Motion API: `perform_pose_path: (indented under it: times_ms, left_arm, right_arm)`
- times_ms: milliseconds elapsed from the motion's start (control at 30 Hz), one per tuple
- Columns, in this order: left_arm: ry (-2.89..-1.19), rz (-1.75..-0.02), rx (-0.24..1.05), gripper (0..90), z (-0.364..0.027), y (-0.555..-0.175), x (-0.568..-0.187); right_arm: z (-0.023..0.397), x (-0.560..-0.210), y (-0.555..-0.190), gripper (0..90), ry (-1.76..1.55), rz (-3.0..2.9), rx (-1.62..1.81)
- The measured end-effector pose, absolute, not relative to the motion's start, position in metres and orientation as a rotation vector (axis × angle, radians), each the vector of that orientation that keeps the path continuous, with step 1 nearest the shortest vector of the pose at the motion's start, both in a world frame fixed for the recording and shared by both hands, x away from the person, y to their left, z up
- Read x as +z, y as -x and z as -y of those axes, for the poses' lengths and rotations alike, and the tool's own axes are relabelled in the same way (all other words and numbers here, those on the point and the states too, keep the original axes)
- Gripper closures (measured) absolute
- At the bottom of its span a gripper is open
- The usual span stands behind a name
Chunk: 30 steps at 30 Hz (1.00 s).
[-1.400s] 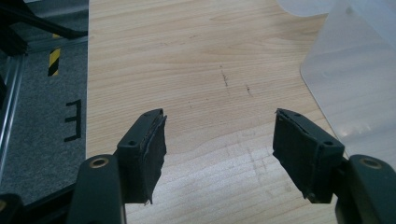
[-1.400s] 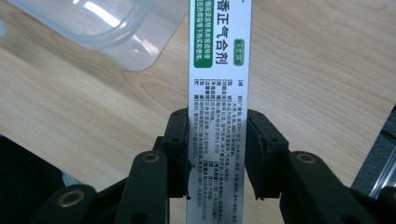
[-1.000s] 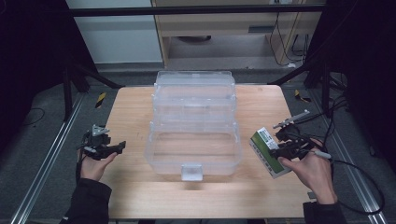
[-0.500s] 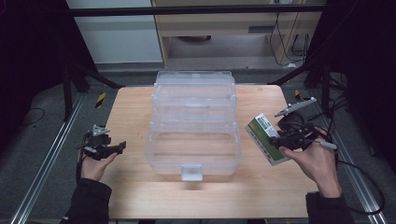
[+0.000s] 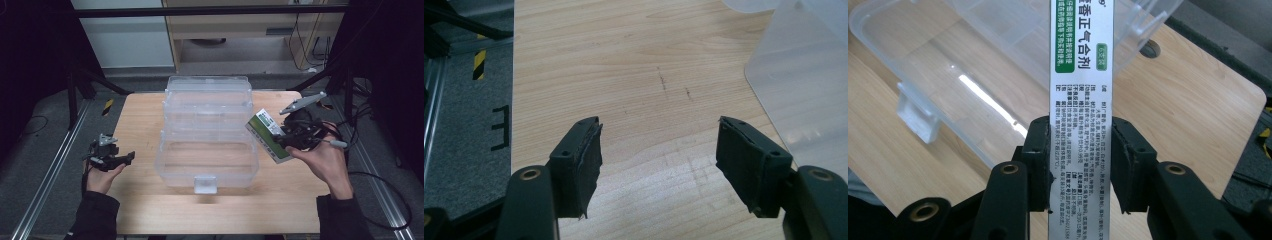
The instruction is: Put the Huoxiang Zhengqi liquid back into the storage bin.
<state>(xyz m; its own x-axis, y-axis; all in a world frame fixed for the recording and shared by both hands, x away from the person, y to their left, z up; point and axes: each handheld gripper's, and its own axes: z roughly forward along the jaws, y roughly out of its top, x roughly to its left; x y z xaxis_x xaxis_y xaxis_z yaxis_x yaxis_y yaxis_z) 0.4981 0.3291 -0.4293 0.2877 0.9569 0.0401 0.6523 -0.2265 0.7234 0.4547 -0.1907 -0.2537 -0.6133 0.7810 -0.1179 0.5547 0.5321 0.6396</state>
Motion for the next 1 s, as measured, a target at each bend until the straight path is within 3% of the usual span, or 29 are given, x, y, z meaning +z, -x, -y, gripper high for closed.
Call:
perform_pose_path:
  times_ms: [1000]
  left_arm:
    - [-1.967, -1.440, 0.663, 33.9, -0.330, -0.499, -0.430]
  right_arm:
    - [0.120, -0.265, -0.490, 64.5, -0.642, -2.647, 0.823]
